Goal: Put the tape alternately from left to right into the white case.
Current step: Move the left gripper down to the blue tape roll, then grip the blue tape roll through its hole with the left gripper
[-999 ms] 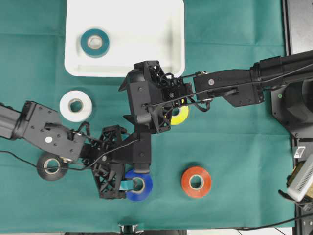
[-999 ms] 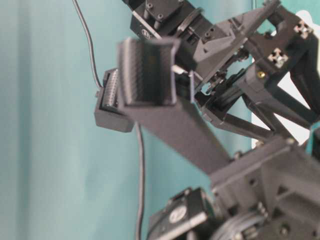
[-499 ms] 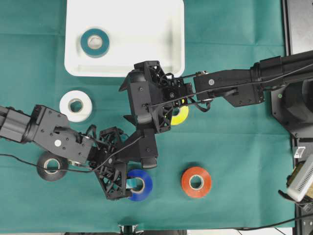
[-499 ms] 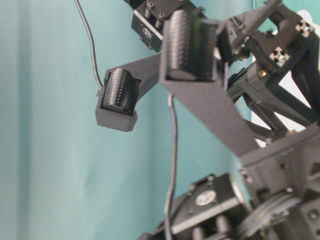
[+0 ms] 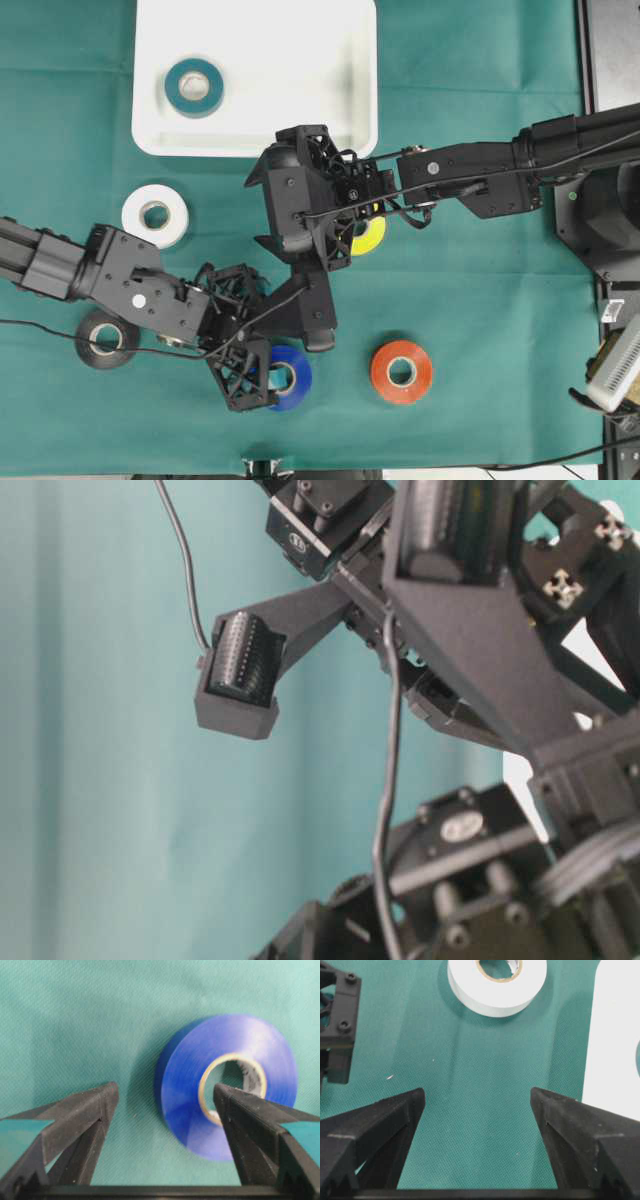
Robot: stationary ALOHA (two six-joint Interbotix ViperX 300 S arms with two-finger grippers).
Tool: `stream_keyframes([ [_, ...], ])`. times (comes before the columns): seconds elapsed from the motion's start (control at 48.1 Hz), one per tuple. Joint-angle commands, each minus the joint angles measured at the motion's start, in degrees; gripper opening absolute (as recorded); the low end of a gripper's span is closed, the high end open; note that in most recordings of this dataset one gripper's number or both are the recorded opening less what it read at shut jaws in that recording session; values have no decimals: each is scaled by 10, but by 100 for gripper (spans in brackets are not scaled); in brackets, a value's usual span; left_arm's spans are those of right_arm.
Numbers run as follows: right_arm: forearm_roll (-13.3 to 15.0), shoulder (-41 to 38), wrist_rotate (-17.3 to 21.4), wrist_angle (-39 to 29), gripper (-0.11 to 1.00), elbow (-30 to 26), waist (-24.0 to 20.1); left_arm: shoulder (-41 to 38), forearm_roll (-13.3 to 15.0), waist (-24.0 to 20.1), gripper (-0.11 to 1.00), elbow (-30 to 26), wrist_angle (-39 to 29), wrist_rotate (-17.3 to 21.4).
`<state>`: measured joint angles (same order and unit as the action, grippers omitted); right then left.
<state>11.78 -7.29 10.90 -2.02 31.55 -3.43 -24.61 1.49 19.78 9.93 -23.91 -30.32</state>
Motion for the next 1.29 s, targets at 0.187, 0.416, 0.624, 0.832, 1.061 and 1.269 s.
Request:
stream_keyframes([
  [0.187, -1, 18, 1, 15, 63, 0, 0, 4, 1, -3, 89, -22, -12, -1],
  [0.416, -1, 18, 1, 15, 63, -2, 0, 4, 1, 0, 78, -22, -14, -1],
  [0.624, -1, 18, 1, 16, 63, -4, 0, 5, 0, 3, 27, -19, -15, 0],
  [0.832, -1, 18, 1, 18, 63, -4, -1, 11, 0, 5, 27, -17, -14, 2],
  [1.061, -1, 18, 1, 18, 63, -4, -2, 17, -1, 6, 27, -11, -15, 6],
  [1.269, -1, 18, 1, 18, 63, -4, -4, 57, -2, 11, 27, 16, -22, 6],
])
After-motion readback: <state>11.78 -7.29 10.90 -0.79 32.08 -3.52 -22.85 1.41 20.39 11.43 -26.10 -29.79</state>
